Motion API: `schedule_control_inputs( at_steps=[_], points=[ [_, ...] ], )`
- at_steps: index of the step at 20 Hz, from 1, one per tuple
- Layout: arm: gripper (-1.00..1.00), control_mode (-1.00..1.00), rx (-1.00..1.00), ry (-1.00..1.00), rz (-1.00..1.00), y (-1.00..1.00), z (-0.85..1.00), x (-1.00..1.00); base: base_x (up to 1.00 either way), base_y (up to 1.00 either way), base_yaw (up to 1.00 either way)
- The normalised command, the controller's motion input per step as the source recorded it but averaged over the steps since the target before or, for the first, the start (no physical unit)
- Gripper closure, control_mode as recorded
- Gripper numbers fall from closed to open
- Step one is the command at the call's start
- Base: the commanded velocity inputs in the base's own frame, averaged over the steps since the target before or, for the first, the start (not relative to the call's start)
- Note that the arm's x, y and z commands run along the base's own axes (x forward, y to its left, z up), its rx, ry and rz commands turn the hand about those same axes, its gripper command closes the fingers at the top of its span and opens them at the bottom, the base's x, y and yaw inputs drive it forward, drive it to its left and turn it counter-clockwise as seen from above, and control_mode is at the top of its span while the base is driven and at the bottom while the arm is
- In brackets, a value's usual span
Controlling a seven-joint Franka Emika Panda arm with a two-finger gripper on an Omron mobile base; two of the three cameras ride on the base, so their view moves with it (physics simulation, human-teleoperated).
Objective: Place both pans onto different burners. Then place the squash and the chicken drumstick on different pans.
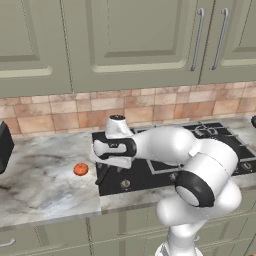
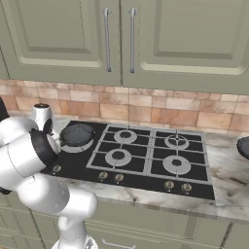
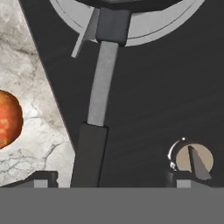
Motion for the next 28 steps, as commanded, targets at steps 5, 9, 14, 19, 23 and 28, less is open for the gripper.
schedule_control_inputs(
  at_steps=[5, 9, 14, 19, 23, 28],
  points=[
    [-1.00, -1.00, 0.00, 0.00, 0.00, 0.06, 0.38, -0.03, 0.00, 0.00, 0.00],
    [-1.00, -1.00, 0.00, 0.00, 0.06, 0.39, 0.37, 0.10, 0.00, 0.00, 0.00],
    [-1.00, -1.00, 0.00, 0.10, 0.07, 0.58, 0.33, 0.55, 0.00, 0.00, 0.00],
    [-1.00, -1.00, -0.04, 0.13, 0.05, 0.39, 0.06, 0.61, 0.00, 0.00, 0.00],
    [-1.00, -1.00, -0.20, 0.10, 0.05, 0.38, -0.04, 0.53, 0.00, 0.00, 0.00],
    [-1.00, -1.00, -0.31, 0.02, 0.03, 0.47, -0.18, 0.20, 0.00, 0.00, 0.00]
  ],
)
